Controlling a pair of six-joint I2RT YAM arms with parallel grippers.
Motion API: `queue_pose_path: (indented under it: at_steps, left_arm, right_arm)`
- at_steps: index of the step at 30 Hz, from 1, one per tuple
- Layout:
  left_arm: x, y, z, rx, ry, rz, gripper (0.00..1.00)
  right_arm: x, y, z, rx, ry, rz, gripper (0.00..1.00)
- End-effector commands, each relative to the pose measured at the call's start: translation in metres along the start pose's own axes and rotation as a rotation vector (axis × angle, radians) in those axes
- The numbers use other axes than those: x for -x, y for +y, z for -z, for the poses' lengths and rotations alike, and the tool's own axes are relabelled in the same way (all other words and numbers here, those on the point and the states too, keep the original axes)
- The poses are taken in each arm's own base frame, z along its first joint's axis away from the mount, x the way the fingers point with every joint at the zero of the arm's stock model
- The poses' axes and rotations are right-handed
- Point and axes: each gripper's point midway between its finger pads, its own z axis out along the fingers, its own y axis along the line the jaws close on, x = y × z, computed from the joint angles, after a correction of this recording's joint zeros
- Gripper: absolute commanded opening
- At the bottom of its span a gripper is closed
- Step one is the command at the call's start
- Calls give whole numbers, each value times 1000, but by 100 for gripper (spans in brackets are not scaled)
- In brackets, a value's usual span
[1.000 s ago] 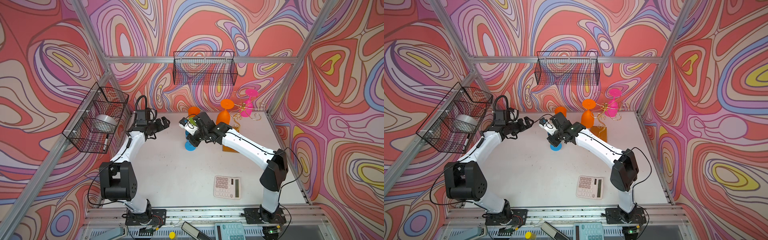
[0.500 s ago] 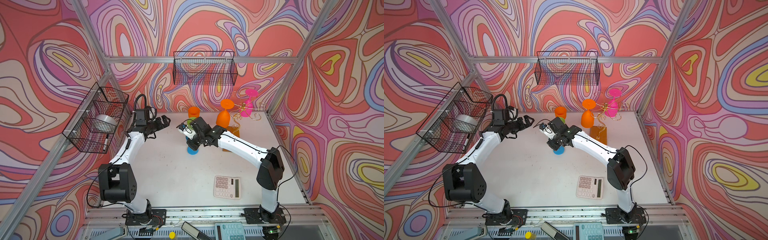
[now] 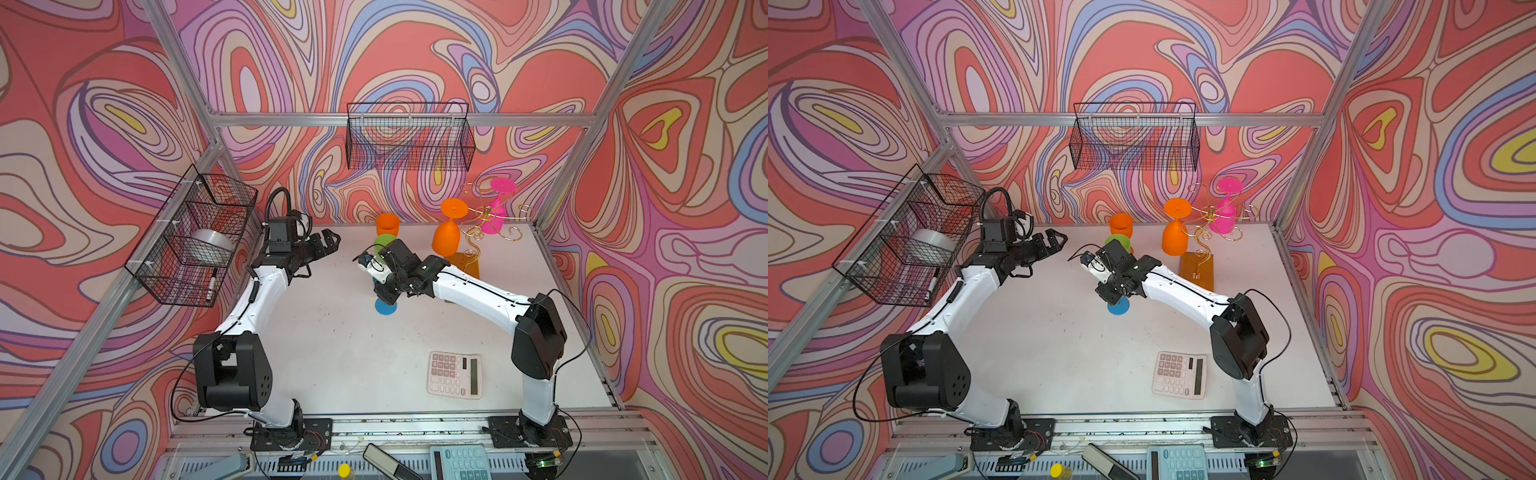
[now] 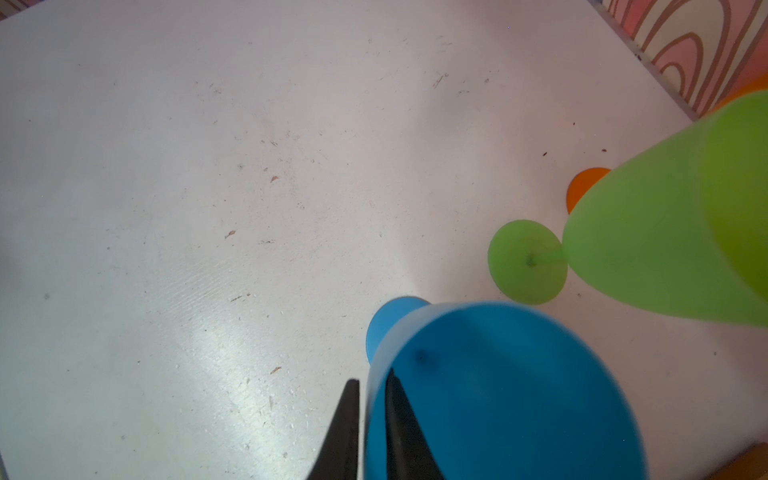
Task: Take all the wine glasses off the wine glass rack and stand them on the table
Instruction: 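Lower the blue glass upright beside the green glass with the right gripper, then open the right gripper and raise it toward the pink glass on the rack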
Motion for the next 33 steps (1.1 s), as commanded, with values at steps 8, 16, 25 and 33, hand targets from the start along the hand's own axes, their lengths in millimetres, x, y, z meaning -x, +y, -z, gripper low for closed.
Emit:
queue_pose_path:
  at_steps: [8, 16, 25, 33]
  left_arm:
    - [8, -5, 10, -26, -38, -9, 100]
    - [9, -6, 11, -35, -40, -12, 100]
    - [10, -13, 16, -70, -47, -39, 100]
    - [10, -34, 22, -187, -65, -91, 100]
  right_arm:
    - [25, -1, 25, -14, -72, 17, 64]
    - [72, -7, 75, -54, -229, 39, 74]
    - [126, -57, 148, -170, -476, -96, 78]
    - [126, -132, 219, -239, -662, -400, 75]
